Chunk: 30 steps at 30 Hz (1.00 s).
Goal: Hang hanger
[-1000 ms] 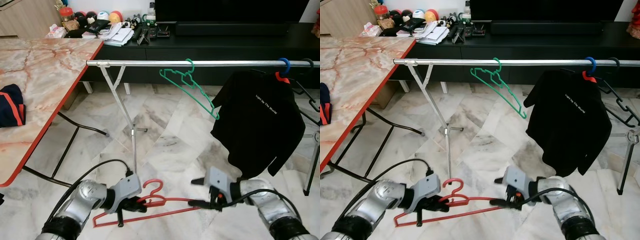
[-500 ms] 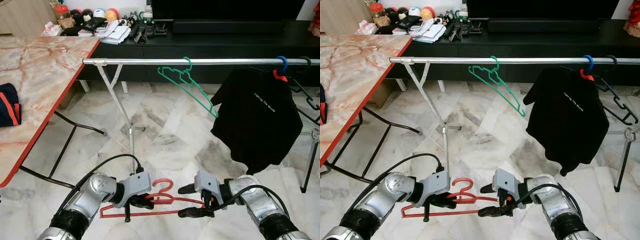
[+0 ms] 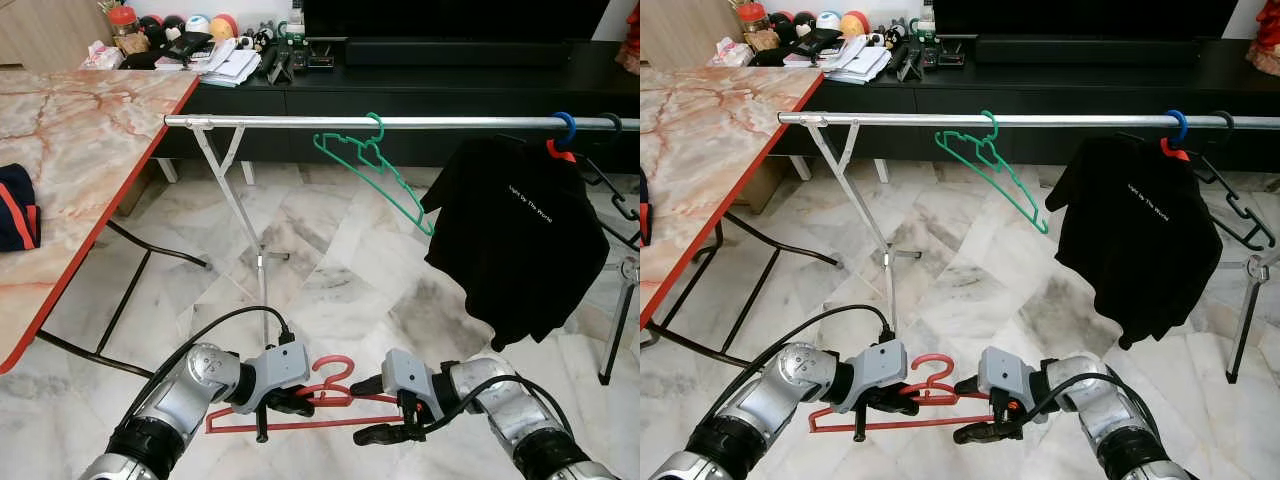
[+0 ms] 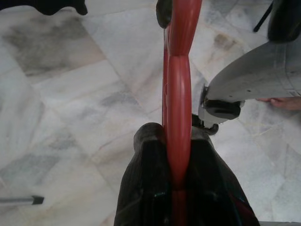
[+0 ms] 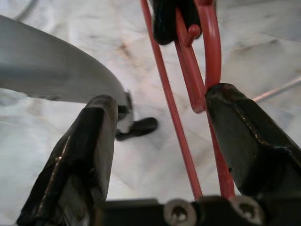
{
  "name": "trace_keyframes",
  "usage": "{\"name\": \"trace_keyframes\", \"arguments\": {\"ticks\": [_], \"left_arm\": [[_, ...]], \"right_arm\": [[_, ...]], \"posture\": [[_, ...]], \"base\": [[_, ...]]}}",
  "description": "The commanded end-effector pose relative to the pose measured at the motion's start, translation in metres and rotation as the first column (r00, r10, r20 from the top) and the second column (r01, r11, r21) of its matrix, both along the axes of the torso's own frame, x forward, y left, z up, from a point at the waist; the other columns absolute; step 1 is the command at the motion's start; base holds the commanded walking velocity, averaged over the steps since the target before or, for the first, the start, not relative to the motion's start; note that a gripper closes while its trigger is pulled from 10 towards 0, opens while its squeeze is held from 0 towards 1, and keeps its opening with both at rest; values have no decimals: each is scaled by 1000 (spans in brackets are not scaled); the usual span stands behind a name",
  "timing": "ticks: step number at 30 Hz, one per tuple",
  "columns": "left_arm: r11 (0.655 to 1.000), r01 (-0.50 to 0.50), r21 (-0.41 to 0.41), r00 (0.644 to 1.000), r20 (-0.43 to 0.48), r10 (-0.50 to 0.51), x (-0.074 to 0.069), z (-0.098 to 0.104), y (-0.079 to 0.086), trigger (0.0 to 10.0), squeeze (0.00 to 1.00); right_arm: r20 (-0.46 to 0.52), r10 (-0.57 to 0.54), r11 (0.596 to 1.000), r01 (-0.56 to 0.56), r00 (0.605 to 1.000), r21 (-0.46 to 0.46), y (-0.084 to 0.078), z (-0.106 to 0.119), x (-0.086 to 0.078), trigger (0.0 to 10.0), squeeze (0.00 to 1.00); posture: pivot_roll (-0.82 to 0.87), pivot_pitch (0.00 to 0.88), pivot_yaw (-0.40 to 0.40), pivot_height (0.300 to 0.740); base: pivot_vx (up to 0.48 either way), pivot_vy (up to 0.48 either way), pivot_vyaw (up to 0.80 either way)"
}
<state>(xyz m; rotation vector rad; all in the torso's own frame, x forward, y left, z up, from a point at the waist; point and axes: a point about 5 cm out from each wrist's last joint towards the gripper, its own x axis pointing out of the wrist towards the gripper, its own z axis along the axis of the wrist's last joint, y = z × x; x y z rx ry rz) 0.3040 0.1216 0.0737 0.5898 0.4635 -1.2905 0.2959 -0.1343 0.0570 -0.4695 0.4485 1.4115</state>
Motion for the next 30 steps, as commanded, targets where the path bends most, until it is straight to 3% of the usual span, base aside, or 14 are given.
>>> {"name": "trace_keyframes", "arguments": {"ticks": [1, 12, 14, 20, 28, 29, 30], "left_arm": [[999, 35, -36, 998, 59, -33, 6, 17, -10, 10000, 0], [999, 38, -30, 998, 42, -37, 3, 13, -11, 10000, 0], [999, 38, 6, 999, 35, -39, 1, 8, -8, 10000, 0], [999, 18, 45, 999, 28, -19, -1, -4, -2, 10000, 0], [999, 21, 39, 999, 34, -23, -1, -3, -6, 10000, 0], [999, 23, 39, 999, 39, -25, 0, -3, -6, 10000, 0], [999, 25, 38, 999, 45, -27, 0, -2, -7, 10000, 0]], "right_arm": [[66, -80, 997, 80, 995, -3, 5, -4, 5, 10000, 0], [144, -154, 988, 150, 978, 36, -8, 3, 12, 10000, 0], [105, -159, 986, 152, 982, 76, -14, 12, 14, 10000, 0], [74, -26, 999, 24, 997, 26, -29, 19, 3, 10000, 0], [103, -77, 997, 76, 992, 14, -39, 20, 6, 10000, 0], [107, -90, 996, 88, 990, 21, -38, 19, 7, 10000, 953], [112, -110, 994, 106, 988, 37, -37, 19, 8, 10000, 1000]], "posture": [[32, 212, 19, 740], [16, 215, 16, 740], [12, 218, 16, 740], [-8, 219, 12, 740], [-10, 220, 5, 740], [-9, 220, 5, 740], [-8, 221, 5, 740]], "base": [[0, 0, 0], [0, 0, 0], [0, 0, 0], [0, 0, 0], [0, 0, 0], [0, 0, 0], [0, 0, 0]]}}
